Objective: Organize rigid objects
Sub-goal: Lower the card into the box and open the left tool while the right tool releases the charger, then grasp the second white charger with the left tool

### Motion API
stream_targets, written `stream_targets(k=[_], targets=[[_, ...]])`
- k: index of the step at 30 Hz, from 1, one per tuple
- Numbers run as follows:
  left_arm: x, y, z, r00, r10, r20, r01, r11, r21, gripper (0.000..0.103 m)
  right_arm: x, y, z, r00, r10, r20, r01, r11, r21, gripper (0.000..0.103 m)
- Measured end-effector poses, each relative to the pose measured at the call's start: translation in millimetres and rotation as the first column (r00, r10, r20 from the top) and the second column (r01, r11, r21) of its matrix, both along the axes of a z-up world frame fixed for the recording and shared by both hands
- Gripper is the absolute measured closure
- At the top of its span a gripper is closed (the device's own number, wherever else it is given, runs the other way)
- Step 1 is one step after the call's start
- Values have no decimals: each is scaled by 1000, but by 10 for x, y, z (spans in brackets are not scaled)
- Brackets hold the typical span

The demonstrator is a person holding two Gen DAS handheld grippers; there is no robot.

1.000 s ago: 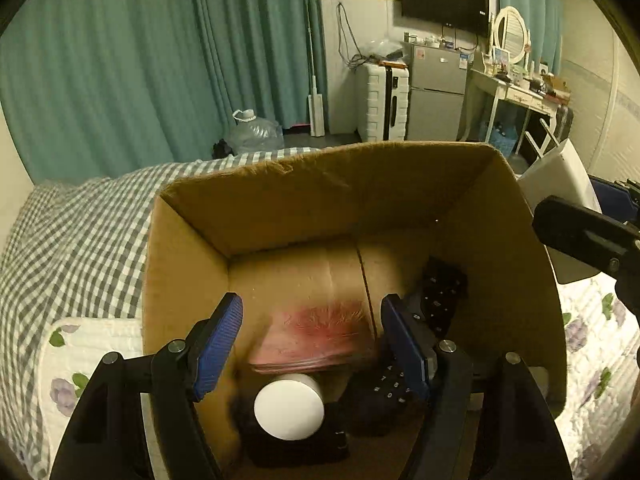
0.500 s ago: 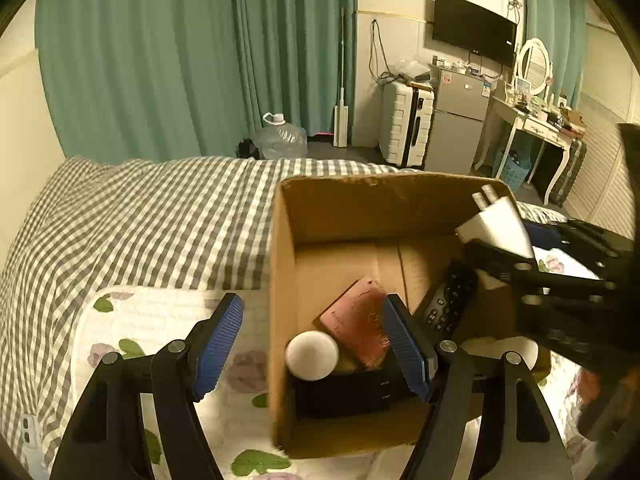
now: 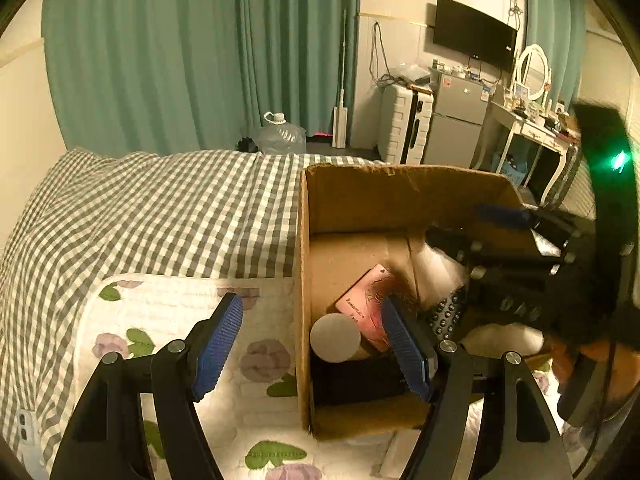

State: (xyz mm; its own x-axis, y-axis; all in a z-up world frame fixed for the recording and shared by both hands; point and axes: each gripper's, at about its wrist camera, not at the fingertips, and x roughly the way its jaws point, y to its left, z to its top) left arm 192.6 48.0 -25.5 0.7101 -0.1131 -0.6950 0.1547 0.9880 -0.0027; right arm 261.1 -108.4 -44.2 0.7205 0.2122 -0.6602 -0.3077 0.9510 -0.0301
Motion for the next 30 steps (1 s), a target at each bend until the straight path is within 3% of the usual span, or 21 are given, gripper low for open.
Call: stream_targets(k=[6, 13, 17, 23, 30], targets=[[-344, 140, 38, 1000, 19, -10, -20, 998, -52, 28, -338, -83, 427, 998, -30, 48, 29, 999, 25, 31], [-740, 136, -120, 999, 19, -43, -21, 998, -54, 28, -1010, -218, 578, 996, -75, 47, 75, 997, -15, 30], [-902, 85, -317, 997, 9, -79, -14, 998, -57, 28, -1470, -254, 434, 995, -90, 36, 92, 993, -67, 26], [-1027, -50, -618, 991, -38, -127, 32, 998, -48, 28, -1878, -321, 16, 994, -107, -24, 106, 993, -48, 26], [-979, -296, -992, 980, -83, -182, 83, 996, -9, 28, -1831, -398, -559, 983, -122, -136, 115, 991, -63, 25]])
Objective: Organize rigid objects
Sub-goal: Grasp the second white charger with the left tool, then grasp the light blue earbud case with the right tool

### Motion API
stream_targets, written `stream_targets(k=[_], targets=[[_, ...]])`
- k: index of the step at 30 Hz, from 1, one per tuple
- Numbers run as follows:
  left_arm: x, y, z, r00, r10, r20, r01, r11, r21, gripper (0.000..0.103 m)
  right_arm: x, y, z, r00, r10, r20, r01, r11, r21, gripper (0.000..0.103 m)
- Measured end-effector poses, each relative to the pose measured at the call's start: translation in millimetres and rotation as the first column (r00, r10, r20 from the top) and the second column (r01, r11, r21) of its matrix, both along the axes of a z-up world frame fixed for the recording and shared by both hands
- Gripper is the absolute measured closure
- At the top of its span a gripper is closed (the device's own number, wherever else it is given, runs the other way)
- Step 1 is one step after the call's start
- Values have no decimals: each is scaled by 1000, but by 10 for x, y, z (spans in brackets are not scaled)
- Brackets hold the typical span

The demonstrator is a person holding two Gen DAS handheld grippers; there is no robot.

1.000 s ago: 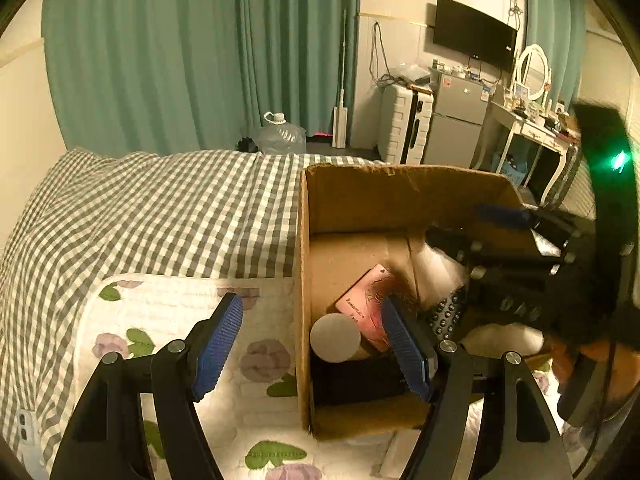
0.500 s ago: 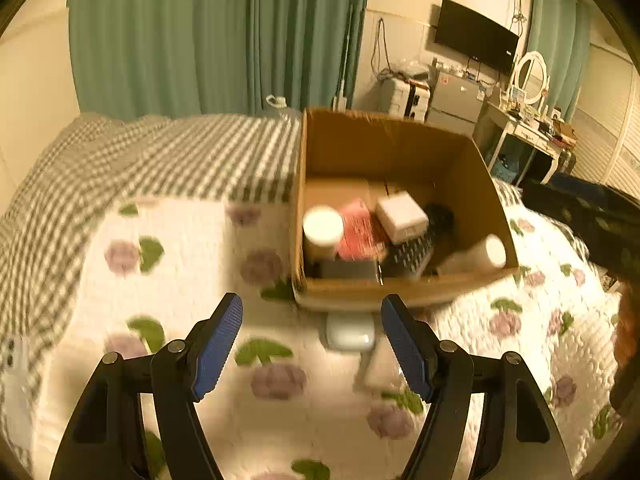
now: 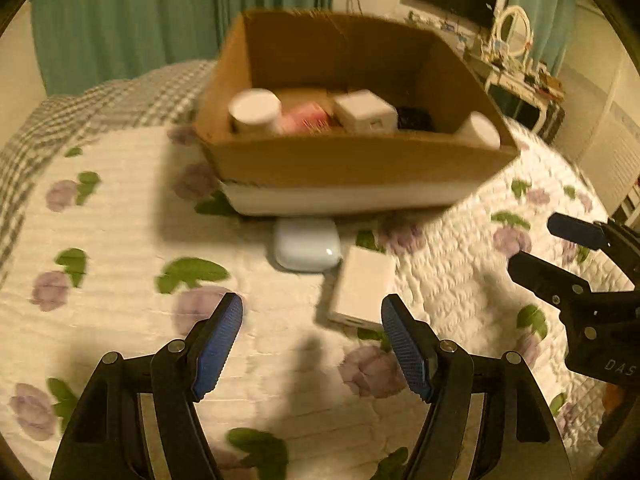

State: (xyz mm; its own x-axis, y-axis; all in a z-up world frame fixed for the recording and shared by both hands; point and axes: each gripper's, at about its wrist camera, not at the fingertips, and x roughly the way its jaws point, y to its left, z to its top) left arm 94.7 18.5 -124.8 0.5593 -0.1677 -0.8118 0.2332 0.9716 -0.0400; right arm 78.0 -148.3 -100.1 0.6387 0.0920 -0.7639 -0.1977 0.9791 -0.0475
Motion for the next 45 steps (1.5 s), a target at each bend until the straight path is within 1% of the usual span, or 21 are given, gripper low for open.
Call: stream_targets(k=[3, 7, 10, 12, 13, 16, 18, 19, 20, 26, 34, 38, 41, 42, 45], targets=[[60, -121, -125, 998, -44, -33, 44, 999, 0, 28, 42, -86, -173, 1000, -8, -28, 8, 1000, 20, 26], [152, -248, -237, 997, -63, -53, 64, 998, 8, 28, 105, -241, -312, 998, -39, -55, 42, 998, 47, 26], [218, -345, -320, 997, -60, -54, 62, 997, 37, 28, 167, -340, -351, 996, -61, -63, 65, 995, 77, 25], [248, -402, -362, 996, -66, -52, 68, 997, 37, 29, 193, -387, -377, 995, -72, -63, 77, 994, 83, 26], [249, -425, -376, 996, -73, -50, 75, 997, 37, 30, 202, -409, -394, 995, -77, -64, 82, 993, 87, 26], [245, -477, -407, 996, -83, -43, 86, 994, 61, 32, 217, -454, -443, 994, -85, -73, 92, 991, 99, 26], [222, -493, -405, 995, -94, -38, 96, 994, 61, 41, 219, -463, -461, 993, -85, -77, 93, 991, 100, 26], [204, -494, -398, 995, -97, -35, 99, 993, 64, 54, 217, -453, -456, 994, -85, -76, 92, 991, 98, 26], [196, -499, -398, 994, -101, -37, 103, 993, 61, 63, 215, -453, -451, 994, -85, -74, 92, 991, 97, 26], [59, -464, -324, 995, -95, -19, 96, 993, 63, 63, 182, -403, -348, 995, -84, -52, 88, 993, 84, 26], [-217, -133, 84, 998, -35, 45, 35, 999, -21, 63, 106, -263, -119, 998, -65, 2, 64, 995, 73, 26], [-197, 70, 231, 997, 6, 71, -3, 999, -37, 63, 64, -133, -22, 999, -47, 24, 46, 998, 52, 26], [-62, 216, 320, 996, 50, 73, -47, 998, -43, 63, 46, -18, 18, 999, -33, 29, 31, 998, 49, 26], [-37, 248, 308, 996, 60, 72, -57, 997, -43, 63, 44, 27, 19, 999, -30, 27, 28, 998, 53, 26], [32, 437, 308, 992, 98, 83, -98, 995, -12, 63, 48, 201, -16, 1000, -13, 17, 12, 998, 60, 26]])
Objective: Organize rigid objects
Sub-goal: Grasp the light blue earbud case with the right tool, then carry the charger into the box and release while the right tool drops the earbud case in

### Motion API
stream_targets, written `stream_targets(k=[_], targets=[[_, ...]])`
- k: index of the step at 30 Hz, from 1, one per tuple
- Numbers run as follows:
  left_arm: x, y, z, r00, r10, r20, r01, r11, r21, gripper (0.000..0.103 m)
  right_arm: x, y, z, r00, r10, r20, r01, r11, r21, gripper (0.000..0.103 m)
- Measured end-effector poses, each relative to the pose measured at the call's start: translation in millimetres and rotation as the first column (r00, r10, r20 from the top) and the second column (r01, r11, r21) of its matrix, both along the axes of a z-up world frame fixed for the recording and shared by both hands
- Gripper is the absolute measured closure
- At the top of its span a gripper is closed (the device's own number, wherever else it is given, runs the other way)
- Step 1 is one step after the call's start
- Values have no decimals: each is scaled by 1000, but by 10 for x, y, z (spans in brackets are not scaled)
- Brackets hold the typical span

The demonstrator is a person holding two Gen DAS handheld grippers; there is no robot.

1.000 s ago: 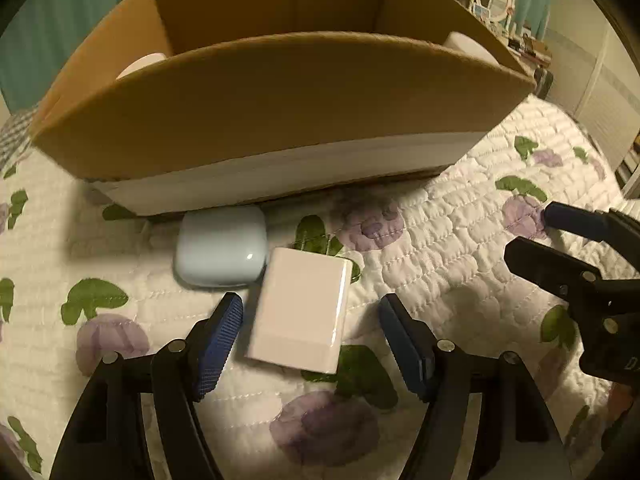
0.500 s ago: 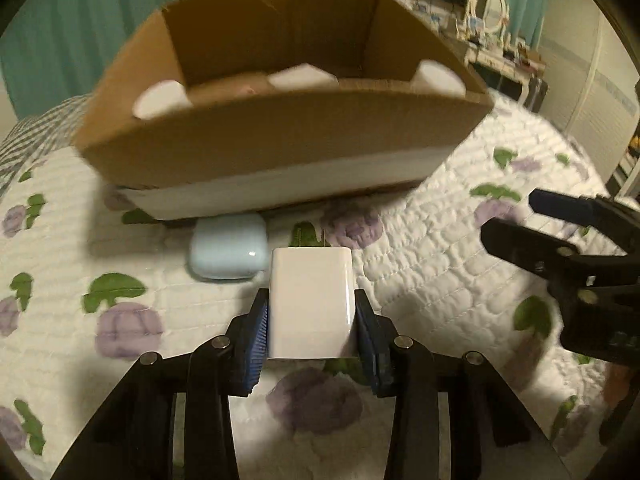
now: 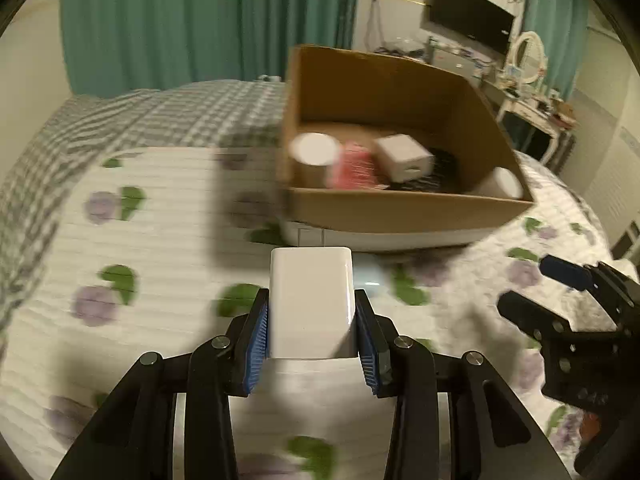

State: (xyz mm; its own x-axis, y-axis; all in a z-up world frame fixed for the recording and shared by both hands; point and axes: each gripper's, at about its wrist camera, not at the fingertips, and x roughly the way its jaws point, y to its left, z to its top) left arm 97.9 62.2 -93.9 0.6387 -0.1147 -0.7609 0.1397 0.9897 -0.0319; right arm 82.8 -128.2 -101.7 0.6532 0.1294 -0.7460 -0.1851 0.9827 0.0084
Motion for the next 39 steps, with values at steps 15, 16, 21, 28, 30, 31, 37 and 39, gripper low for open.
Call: stream_targets(k=[15, 16, 21, 28, 30, 31, 37, 39], targets=[[238, 647, -130, 991, 121, -63, -124, 991, -58, 63, 548, 1041, -496, 996, 61, -64, -62, 998, -6, 29], [251, 646, -146, 991, 120, -67, -123, 991, -56, 63, 606, 1075, -550, 996, 53, -73, -53, 999, 1, 29], [269, 599, -179, 991, 109, -73, -112, 993, -37, 63, 779, 1206, -715, 996, 35, -85, -35, 999, 1, 36], [245, 541, -191, 993, 100, -67, -102, 994, -24, 63, 724, 1161, -706, 997, 32, -65, -33, 999, -8, 52], [212, 518, -181, 993, 98, -61, -99, 995, -20, 63, 634, 1101, -684, 997, 33, -67, -33, 999, 5, 52], [184, 503, -169, 994, 98, -56, -99, 995, -16, 63, 583, 1071, -668, 997, 35, -68, -35, 999, 9, 52], [-35, 277, 1, 999, 52, -12, -52, 999, -2, 63, 218, 887, -443, 998, 45, -34, -45, 999, 6, 52], [-135, 178, 79, 1000, 30, 9, -30, 1000, 5, 63, 102, 803, -289, 999, 51, -11, -51, 999, 6, 52]])
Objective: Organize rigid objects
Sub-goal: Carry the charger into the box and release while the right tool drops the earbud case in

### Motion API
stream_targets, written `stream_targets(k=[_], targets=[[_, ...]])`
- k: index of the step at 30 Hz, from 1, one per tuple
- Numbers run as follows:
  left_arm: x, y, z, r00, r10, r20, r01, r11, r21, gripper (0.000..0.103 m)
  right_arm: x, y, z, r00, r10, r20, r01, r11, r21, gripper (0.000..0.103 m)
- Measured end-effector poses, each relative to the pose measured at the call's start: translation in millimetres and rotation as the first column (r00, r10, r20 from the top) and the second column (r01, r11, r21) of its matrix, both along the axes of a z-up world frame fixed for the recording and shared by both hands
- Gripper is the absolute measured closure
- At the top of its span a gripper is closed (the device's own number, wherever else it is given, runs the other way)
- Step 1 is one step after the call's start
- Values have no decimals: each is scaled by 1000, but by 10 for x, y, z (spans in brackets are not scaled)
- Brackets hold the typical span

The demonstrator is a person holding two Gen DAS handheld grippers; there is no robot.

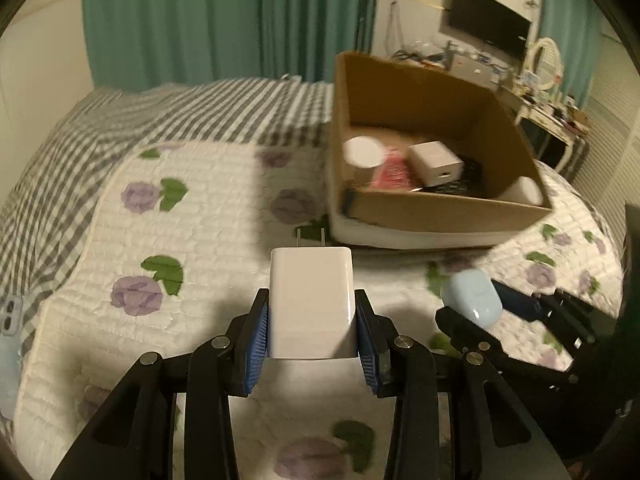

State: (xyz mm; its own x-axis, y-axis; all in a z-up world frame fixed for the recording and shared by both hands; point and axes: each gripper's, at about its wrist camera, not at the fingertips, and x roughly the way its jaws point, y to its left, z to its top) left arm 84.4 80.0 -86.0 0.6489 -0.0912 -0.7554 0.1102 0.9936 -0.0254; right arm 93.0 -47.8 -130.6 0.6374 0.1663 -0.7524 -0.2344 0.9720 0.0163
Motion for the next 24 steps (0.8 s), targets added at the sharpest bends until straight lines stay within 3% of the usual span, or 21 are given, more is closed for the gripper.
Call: stream_targets(k=[7, 13, 20, 24], targets=[[-207, -140, 353, 999, -17, 43, 19, 999, -48, 63, -373, -172, 566, 994, 26, 102, -25, 1000, -12, 52], [-188, -227, 707, 995, -38, 90, 44, 997, -71, 63, -399, -340, 1029, 983, 56, 175, -53, 998, -24, 52], [255, -396, 967, 991, -49, 126, 58, 996, -65, 63, 40, -562, 1433, 969, 77, 234, -79, 997, -3, 52], [573, -530, 990, 989, -58, 136, 67, 996, -60, 63, 420, -664, 1511, 966, 70, 247, -78, 997, 22, 52]])
